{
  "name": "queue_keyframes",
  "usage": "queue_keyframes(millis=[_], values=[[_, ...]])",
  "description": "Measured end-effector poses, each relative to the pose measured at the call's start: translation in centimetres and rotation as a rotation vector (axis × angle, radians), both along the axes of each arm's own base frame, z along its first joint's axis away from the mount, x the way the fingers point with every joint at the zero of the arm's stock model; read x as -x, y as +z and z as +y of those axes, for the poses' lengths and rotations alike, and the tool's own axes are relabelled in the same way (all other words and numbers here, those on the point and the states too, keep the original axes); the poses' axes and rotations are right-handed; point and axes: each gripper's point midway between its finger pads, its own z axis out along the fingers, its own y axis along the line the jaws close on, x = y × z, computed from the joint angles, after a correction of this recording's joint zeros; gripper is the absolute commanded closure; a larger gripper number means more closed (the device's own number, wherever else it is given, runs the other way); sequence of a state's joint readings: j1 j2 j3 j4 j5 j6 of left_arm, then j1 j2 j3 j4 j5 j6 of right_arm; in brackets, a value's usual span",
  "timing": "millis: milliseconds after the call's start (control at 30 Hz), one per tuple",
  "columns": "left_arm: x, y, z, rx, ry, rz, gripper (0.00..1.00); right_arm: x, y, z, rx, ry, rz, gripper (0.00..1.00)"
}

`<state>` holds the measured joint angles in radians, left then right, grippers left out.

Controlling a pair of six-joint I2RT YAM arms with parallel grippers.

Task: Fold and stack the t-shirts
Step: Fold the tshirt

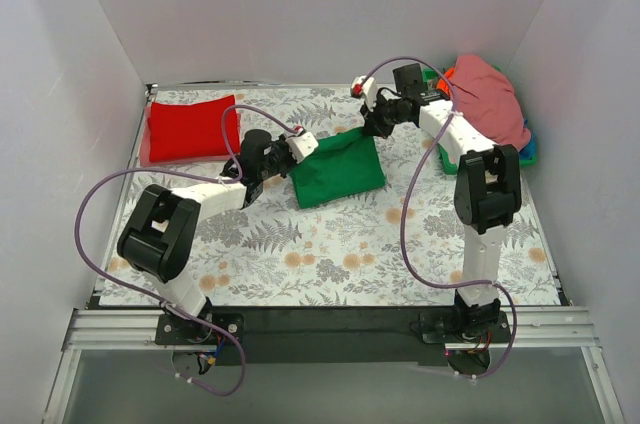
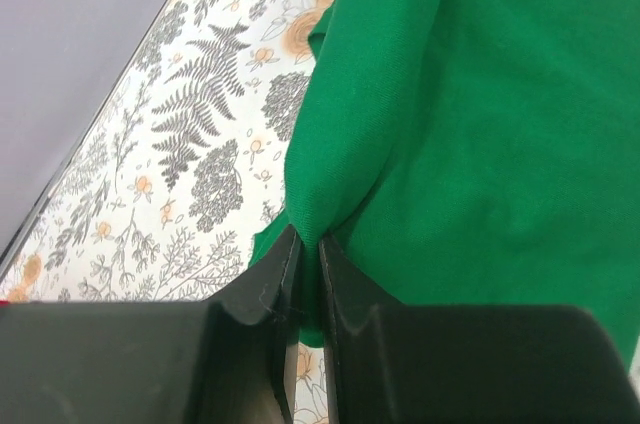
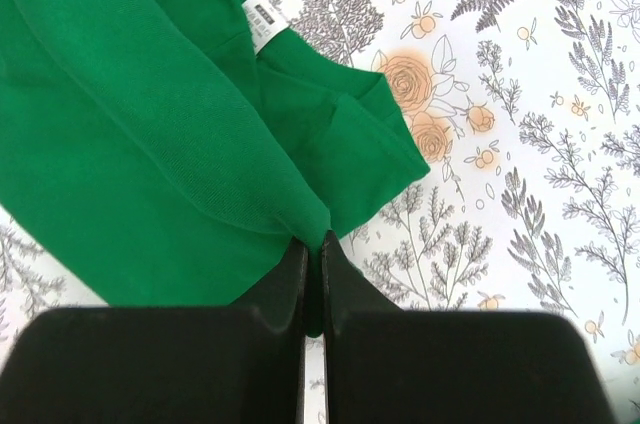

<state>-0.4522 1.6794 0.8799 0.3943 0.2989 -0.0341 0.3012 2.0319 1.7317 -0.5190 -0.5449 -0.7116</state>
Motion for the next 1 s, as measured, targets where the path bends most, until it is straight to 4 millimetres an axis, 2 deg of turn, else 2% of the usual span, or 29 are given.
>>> queue_keyframes(millis=[167, 400, 567, 967, 1000], values=[[-1.2, -1.1, 0.9, 0.012, 0.050, 0.015, 1.00, -1.6, -1.7, 0.7, -0.016, -0.028, 0.032, 0.99], [-1.7, -2.6, 1.7, 0.030, 0.094, 0.061, 1.00, -2.3, -3.8, 1.0, -0.024, -0.069, 0.082, 0.99], [-1.9, -2.7, 1.9, 0.047, 0.123, 0.077, 1.00, -2.9, -4.2, 1.5, -0.027, -0.091, 0.080, 0.99], [-3.8, -3.7, 3.1, 0.031, 0.242, 0.135, 1.00, -4.5, -5.4, 2.9, 0.004, -0.153, 0.059, 0.99], [-4.0, -3.6, 3.2, 0.033, 0.258, 0.137, 1.00, -4.8, -5.4, 3.0, 0.004, -0.162, 0.056, 0.82]])
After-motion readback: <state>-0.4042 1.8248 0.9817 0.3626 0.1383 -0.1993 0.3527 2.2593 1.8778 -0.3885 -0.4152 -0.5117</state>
